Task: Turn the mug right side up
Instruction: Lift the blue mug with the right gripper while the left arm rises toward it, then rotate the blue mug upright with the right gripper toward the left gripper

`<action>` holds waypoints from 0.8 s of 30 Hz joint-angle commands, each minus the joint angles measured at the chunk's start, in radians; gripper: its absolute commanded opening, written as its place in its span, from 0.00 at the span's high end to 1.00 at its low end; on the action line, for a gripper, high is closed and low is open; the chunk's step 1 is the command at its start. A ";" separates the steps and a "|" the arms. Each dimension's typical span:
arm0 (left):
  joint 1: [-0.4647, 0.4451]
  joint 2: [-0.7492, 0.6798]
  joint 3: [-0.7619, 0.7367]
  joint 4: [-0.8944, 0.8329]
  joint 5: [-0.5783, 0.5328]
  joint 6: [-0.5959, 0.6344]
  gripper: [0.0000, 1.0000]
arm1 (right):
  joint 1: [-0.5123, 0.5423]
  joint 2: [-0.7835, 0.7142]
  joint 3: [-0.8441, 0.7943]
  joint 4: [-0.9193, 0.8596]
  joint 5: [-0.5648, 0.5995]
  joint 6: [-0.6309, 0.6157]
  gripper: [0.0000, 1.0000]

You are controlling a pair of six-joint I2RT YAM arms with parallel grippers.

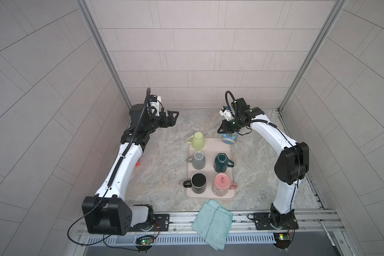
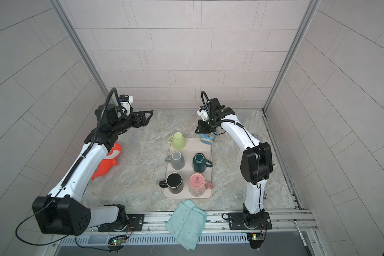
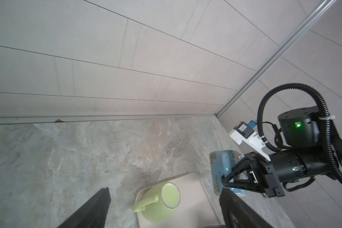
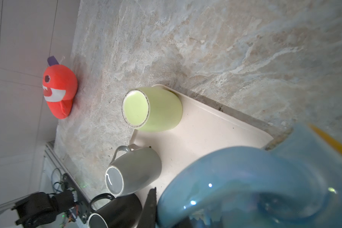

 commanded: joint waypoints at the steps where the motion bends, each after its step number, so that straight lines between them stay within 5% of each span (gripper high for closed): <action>1: -0.005 0.038 0.051 0.085 0.189 -0.105 0.08 | 0.037 -0.170 -0.043 0.133 0.150 -0.146 1.00; 10: -0.037 0.142 0.060 0.355 0.346 -0.352 0.10 | 0.074 -0.373 -0.248 0.471 0.178 -0.256 1.00; 20: -0.163 0.190 0.164 0.278 0.373 -0.298 0.11 | 0.153 -0.397 -0.241 0.505 0.133 -0.450 1.00; 24: -0.220 0.229 0.247 0.126 0.372 -0.198 0.14 | 0.193 -0.374 -0.203 0.472 0.149 -0.508 1.00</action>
